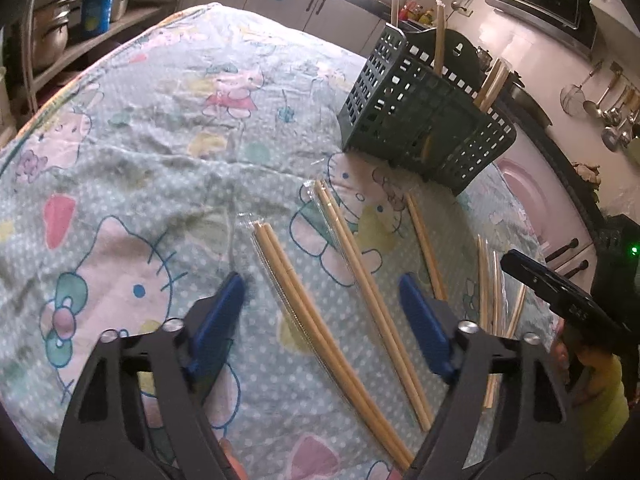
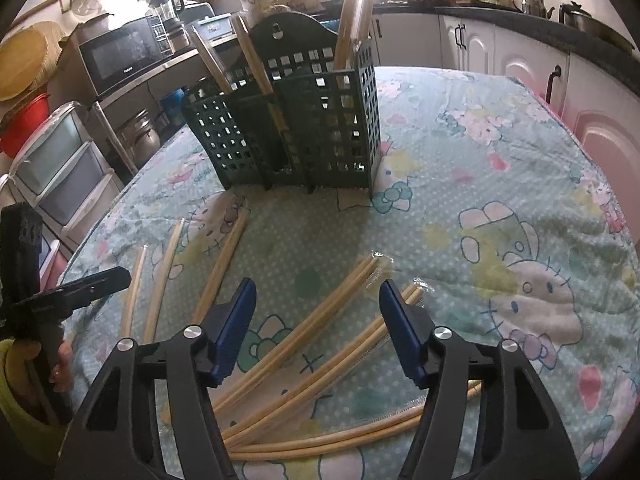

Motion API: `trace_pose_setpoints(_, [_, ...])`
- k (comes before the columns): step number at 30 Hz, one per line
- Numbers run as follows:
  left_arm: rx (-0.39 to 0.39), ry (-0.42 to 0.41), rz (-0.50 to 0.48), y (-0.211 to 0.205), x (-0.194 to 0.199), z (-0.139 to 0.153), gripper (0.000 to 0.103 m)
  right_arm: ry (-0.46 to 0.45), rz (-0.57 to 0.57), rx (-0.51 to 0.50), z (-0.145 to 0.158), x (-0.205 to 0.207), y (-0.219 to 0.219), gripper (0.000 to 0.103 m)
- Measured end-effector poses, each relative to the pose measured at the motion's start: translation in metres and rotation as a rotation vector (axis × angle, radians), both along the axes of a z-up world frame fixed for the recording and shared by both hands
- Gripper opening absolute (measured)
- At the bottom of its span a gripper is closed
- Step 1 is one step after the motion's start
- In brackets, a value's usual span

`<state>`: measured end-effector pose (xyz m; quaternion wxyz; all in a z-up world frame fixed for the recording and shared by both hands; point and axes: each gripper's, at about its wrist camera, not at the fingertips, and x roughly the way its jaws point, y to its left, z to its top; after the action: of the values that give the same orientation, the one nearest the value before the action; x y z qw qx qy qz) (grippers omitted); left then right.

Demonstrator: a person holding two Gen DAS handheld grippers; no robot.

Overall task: Organize utensils
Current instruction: 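Close the left tool on wrapped chopsticks while the right tool closes on chopsticks, then lift the held chopsticks with both tools and carry them above the caddy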

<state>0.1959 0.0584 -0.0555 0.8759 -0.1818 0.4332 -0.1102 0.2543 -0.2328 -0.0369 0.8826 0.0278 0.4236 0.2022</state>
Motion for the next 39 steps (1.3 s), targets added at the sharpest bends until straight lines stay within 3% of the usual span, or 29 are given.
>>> trace_pose_setpoints(6, [-0.022, 0.014, 0.014, 0.005, 0.005, -0.005, 0.052, 0.049, -0.016, -0.005, -0.01, 0.012, 0.0, 0.054])
trace_pose_setpoints(8, [-0.01, 0.019, 0.025, 0.007, 0.007, -0.006, 0.042, 0.069, -0.021, 0.0, -0.013, 0.016, 0.0, 0.053])
trace_pose_setpoints(16, [0.0, 0.034, 0.041, 0.009, 0.017, -0.007, 0.036, 0.119, -0.027, 0.02, -0.022, 0.037, 0.005, 0.049])
trace_pose_setpoints(22, [-0.004, 0.039, 0.055, 0.013, 0.027, -0.007, 0.032, 0.145, -0.041, 0.061, -0.022, 0.053, 0.006, 0.04])
trace_pose_setpoints(30, [0.006, 0.059, 0.078, 0.022, 0.038, -0.009, 0.012, 0.182, -0.044, 0.104, -0.025, 0.071, 0.007, 0.012])
trace_pose_setpoints(39, [-0.022, 0.05, 0.071, 0.027, 0.034, -0.005, 0.005, 0.142, 0.013, 0.133, -0.004, 0.064, 0.017, 0.009])
